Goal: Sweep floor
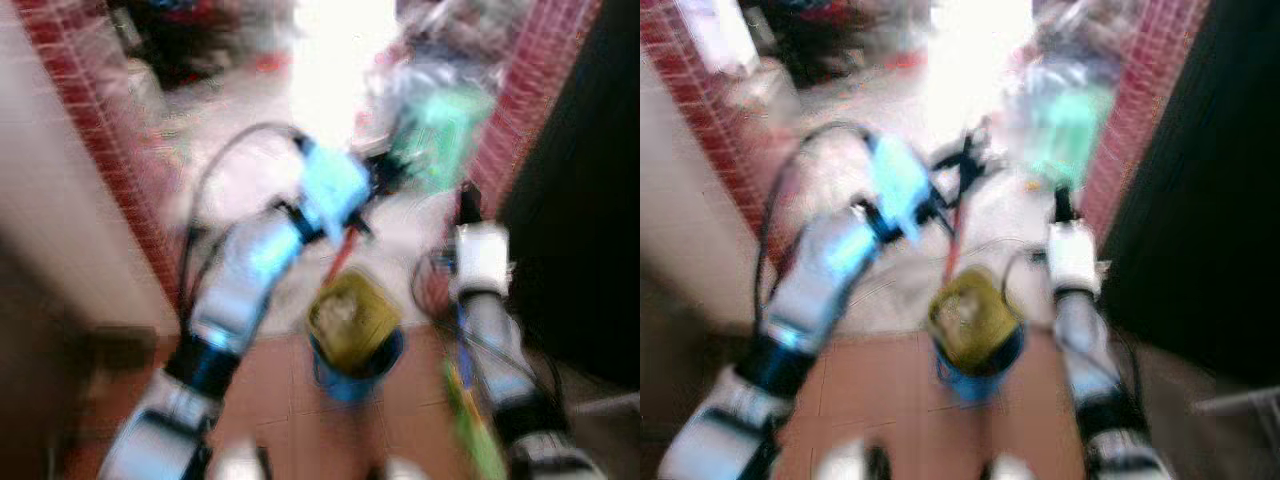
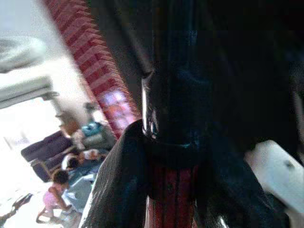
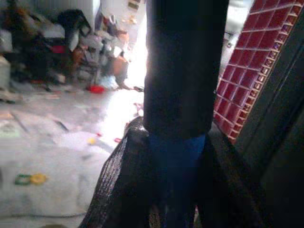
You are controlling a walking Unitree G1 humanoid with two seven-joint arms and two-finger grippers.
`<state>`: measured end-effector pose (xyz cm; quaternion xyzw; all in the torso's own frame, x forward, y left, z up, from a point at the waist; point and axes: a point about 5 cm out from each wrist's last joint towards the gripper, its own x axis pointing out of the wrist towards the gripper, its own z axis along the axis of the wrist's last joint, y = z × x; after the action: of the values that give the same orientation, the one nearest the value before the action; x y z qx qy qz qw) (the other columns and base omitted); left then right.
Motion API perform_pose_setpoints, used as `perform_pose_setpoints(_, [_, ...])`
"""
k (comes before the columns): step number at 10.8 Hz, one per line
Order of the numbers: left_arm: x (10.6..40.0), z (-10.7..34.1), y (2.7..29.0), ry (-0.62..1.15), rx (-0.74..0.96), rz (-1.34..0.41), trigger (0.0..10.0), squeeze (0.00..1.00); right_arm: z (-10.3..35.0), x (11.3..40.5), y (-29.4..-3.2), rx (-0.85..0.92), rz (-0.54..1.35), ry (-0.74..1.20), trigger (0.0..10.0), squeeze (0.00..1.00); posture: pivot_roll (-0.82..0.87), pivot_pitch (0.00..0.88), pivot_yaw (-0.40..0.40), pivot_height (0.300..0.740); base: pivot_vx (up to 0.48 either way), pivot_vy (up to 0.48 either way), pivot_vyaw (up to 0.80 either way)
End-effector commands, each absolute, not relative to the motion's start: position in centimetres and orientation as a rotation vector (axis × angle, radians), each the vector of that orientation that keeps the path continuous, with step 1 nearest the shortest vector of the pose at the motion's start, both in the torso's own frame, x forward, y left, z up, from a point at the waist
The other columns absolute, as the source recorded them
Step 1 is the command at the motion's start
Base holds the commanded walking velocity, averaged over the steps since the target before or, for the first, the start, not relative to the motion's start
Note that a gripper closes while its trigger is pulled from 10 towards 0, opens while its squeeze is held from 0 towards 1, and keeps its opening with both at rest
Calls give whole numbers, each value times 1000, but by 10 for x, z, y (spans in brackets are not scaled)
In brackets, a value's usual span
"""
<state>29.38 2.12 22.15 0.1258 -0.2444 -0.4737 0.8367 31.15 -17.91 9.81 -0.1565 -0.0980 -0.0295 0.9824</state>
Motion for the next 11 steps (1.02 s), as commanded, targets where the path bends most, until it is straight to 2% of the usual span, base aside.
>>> perform_pose_setpoints(1, [284,245,13,-657,358,-1053,10000,0,111,317,-178,-321,-53,-260,10000,0,-58,0,9,740,0,0,0])
perform_pose_setpoints(3, [278,240,3,-680,418,-1103,10000,0,111,319,-173,-318,-37,-258,10000,0,-51,0,2,740,0,0,0])
perform_pose_setpoints(5, [282,232,6,-660,415,-1088,10000,0,110,319,-174,-320,-41,-261,10000,0,-61,0,9,740,0,0,0])
perform_pose_setpoints(8, [296,239,18,-682,376,-996,10000,0,109,319,-176,-330,-45,-260,10000,0,-68,0,7,740,0,0,0])
perform_pose_setpoints(11, [316,269,43,-754,305,-811,10000,0,110,322,-174,-335,-33,-259,10000,0,-57,0,-3,740,0,0,0])
